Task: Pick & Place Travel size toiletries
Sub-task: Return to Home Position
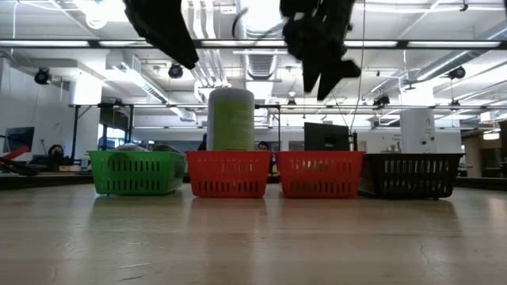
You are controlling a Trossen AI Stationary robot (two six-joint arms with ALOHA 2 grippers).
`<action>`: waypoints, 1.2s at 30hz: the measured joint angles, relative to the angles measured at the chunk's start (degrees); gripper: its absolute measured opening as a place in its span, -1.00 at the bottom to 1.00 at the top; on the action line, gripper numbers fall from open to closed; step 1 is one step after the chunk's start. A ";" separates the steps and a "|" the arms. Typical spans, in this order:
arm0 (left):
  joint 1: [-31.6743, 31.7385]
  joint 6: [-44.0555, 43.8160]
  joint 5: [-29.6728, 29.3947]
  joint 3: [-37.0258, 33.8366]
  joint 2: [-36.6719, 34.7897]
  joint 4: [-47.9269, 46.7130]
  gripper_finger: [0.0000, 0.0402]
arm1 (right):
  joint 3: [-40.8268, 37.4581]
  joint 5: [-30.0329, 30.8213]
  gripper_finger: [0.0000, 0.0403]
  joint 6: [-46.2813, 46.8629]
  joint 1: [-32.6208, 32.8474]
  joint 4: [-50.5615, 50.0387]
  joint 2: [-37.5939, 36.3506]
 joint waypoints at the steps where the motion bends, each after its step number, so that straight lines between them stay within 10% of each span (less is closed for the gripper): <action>1: -0.06 0.20 0.01 0.00 -0.36 -0.74 0.45 | -0.01 1.48 0.01 -0.22 0.92 -0.03 -1.70; 13: 0.81 5.62 7.23 -4.84 -18.52 2.38 0.46 | -15.37 9.25 0.05 -3.59 16.30 16.46 -28.25; 18: 1.29 5.59 -1.27 -9.15 -29.44 -4.81 0.46 | -19.15 14.73 -0.03 2.64 16.85 10.58 -38.23; 22: 0.61 -8.84 0.54 -10.49 -37.72 -8.48 0.46 | -21.37 15.12 -0.08 12.68 18.31 12.89 -45.62; 36: -0.31 12.85 11.32 -42.26 -60.10 45.06 0.46 | -57.44 5.86 -0.28 -3.30 21.62 74.93 -57.78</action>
